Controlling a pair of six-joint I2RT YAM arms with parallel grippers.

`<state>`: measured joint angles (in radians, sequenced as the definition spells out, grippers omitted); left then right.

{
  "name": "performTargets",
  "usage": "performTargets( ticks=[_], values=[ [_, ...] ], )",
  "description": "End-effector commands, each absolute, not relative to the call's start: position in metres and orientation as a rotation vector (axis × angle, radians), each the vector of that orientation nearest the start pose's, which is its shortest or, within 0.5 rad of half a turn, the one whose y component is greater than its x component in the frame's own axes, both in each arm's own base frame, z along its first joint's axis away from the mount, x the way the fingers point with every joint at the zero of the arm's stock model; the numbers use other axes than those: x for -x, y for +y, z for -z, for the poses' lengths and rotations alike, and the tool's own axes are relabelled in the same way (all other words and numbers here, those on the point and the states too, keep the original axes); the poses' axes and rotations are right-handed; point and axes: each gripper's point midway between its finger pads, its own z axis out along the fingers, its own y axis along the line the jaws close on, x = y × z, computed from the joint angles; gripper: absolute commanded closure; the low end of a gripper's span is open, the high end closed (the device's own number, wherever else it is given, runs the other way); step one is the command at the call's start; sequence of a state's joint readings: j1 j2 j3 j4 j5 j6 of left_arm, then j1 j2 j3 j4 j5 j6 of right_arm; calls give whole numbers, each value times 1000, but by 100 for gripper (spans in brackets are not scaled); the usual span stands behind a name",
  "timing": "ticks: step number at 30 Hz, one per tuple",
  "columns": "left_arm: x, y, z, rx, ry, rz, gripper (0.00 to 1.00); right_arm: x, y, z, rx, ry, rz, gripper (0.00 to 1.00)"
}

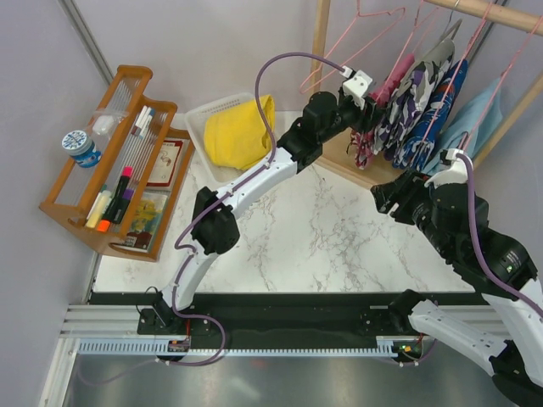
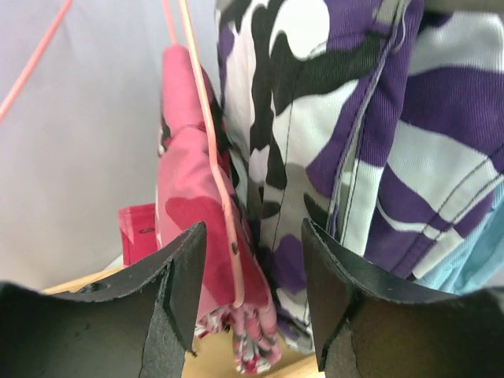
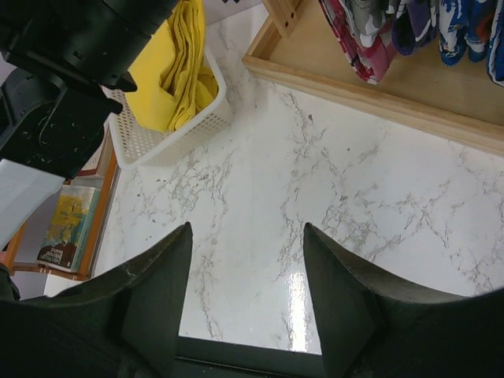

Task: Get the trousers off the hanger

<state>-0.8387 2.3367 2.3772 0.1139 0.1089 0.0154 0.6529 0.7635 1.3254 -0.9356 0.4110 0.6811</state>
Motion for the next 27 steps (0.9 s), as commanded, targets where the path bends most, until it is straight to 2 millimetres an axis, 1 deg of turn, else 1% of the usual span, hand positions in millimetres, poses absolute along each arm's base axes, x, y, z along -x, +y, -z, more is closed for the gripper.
performTargets(
  ticks=[1, 5, 7, 8, 9, 10, 12, 13, 14, 15, 16, 18, 21, 24, 25, 26, 27],
  values=[
    [-454, -531, -370, -725, 1281, 763, 41, -203, 90, -374, -311, 1869, -486, 34],
    [-469, -534, -346, -731, 1309, 757, 37, -200, 90, -370, -308, 1872, -496, 34],
    [-472, -536, -339, -734, 1313, 755, 37, -199, 90, -368, -306, 1878, -498, 34],
    [-473, -537, -341, -733, 1301, 755, 39, -199, 90, -368, -306, 1876, -499, 34],
    [-476, -541, -330, -740, 1310, 756, 42, -199, 90, -368, -305, 1877, -498, 34],
    [-477, -542, -328, -740, 1310, 756, 43, -199, 90, -368, -304, 1877, -500, 34],
    [-481, -542, -324, -721, 1310, 748, 47, -197, 90, -369, -300, 1872, -507, 34],
    [-482, -543, -323, -714, 1309, 753, 51, -196, 89, -370, -304, 1869, -509, 34],
    [-483, -543, -324, -712, 1303, 756, 52, -196, 88, -371, -305, 1864, -511, 34],
    [-484, -543, -327, -704, 1286, 757, 53, -195, 88, -372, -305, 1862, -512, 34],
    [-485, -544, -327, -696, 1281, 758, 57, -195, 87, -373, -305, 1859, -514, 34],
    [-485, -543, -336, -677, 1256, 760, 61, -194, 89, -373, -297, 1863, -522, 33],
    [-483, -542, -349, -667, 1226, 768, 71, -194, 90, -374, -296, 1864, -528, 34],
    [-481, -539, -360, -636, 1225, 786, 88, -195, 92, -375, -293, 1866, -532, 34],
    [-481, -537, -361, -628, 1235, 783, 98, -195, 92, -376, -292, 1865, -534, 34],
    [-479, -533, -370, -617, 1232, 784, 98, -196, 93, -374, -293, 1870, -529, 34],
    [-478, -532, -373, -614, 1235, 785, 98, -196, 94, -375, -286, 1871, -535, 34]
  ],
)
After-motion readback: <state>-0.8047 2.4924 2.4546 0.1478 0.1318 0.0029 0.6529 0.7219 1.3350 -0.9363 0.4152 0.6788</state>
